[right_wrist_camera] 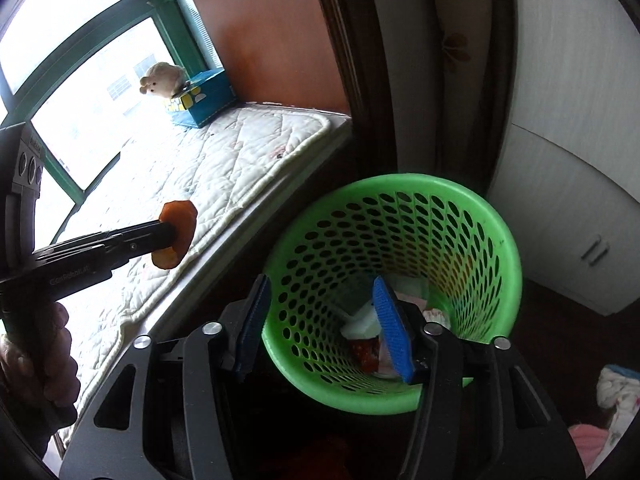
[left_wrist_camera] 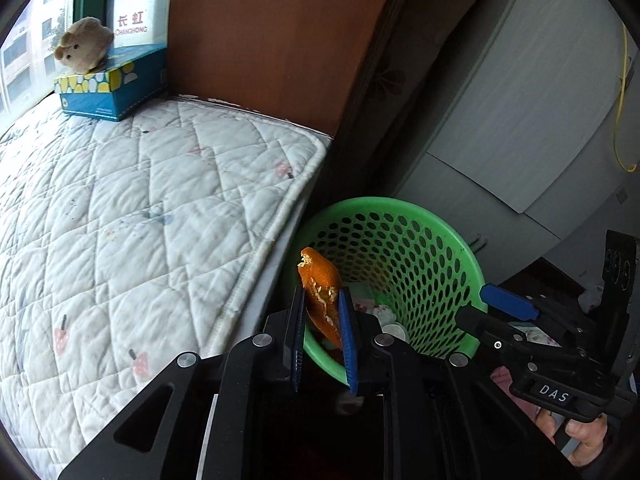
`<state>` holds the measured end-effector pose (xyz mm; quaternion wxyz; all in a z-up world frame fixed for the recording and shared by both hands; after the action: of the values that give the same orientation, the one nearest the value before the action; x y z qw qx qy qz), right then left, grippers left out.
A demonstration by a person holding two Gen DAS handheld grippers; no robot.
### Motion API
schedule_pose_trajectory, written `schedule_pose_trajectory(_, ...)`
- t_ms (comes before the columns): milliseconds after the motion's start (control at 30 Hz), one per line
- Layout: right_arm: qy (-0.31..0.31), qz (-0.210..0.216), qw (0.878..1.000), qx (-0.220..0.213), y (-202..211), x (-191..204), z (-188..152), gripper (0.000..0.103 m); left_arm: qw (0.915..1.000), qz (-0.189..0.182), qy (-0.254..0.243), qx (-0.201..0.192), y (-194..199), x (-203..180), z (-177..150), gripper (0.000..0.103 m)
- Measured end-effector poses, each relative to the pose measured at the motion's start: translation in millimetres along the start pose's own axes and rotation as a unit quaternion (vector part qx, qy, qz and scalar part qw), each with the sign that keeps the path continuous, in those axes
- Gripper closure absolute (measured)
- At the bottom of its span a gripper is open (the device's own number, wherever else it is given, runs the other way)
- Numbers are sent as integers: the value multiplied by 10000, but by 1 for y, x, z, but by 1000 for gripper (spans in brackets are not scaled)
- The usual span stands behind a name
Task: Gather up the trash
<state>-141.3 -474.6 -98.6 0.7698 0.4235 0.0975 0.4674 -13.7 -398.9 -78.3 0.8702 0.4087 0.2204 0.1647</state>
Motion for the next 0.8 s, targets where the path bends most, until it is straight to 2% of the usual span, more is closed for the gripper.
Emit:
schedule_pose_trajectory(267, -80, -189, 9998, -16, 7, -16, -2, 34, 9993, -242, -182, 222, -20, -28, -3, 80)
schedule_pose_trajectory(367, -134, -236, 9996, -24, 10, -23, -4, 33, 9989, -282, -266, 244, -24, -38, -4, 70)
schedule_pose_trajectory(633, -261, -311, 9992, -10, 14, -35, -9, 31, 9985, -359, -334, 226, -26, -50, -3, 58)
schedule_pose_trajectory(800, -315, -331, 9990, -16, 16, -39, -10, 29, 9990, -241, -346, 164, -20, -48, -5, 50)
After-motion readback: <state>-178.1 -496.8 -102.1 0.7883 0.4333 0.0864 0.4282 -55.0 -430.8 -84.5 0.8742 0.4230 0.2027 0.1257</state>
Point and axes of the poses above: each gripper's, at about its wrist camera, not at the fingertips, and y roughly against the way its jaws point, x to its left, z to its top, the point moved 9 cm from there along -y, roughly the way its jaws point, and after that the axes turned 2 degrees about -y, right-handed, at the moved point
